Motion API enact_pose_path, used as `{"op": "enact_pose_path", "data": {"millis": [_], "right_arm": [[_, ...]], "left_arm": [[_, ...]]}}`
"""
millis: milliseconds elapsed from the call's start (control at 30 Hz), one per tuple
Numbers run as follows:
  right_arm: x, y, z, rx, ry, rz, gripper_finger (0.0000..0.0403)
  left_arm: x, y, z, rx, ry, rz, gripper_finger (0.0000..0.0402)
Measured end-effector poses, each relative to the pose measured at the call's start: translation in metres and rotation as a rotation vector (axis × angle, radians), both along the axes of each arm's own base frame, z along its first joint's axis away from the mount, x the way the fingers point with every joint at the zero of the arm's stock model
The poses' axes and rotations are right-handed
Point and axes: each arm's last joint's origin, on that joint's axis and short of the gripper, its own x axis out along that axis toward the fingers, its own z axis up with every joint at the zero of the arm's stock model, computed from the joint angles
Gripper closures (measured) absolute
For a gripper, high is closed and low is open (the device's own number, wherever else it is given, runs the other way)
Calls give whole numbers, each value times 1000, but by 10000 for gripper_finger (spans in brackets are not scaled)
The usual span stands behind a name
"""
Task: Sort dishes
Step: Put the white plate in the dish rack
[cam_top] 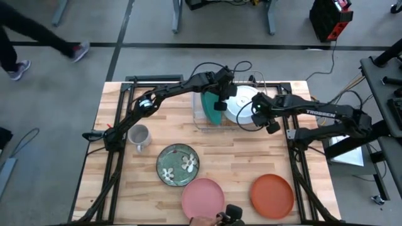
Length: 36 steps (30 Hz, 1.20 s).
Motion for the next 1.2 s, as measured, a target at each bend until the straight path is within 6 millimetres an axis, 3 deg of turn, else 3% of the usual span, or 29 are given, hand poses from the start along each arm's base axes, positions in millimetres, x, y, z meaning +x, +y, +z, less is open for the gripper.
{"op": "enact_pose_path", "data": {"millis": [333,600,800,1033,1200], "right_arm": [[9,-4,-10,2,33,-63,195],[10,-7,5,-104,-111,-189,195],[-3,-1,11,-78,-74,-185,197],[-5,-7,23,-42,-249,-525,203],[-1,-35,43,-37,-405,-733,227]], "left_arm": [[-3,-2,-6,-72,31,-7,401],[-1,-10,-9,-103,40,-21,401],[-2,-11,-10,-121,48,-3,401],[2,-15,5,-107,-14,-5,401],[1,-18,14,-114,-34,-14,401]]}}
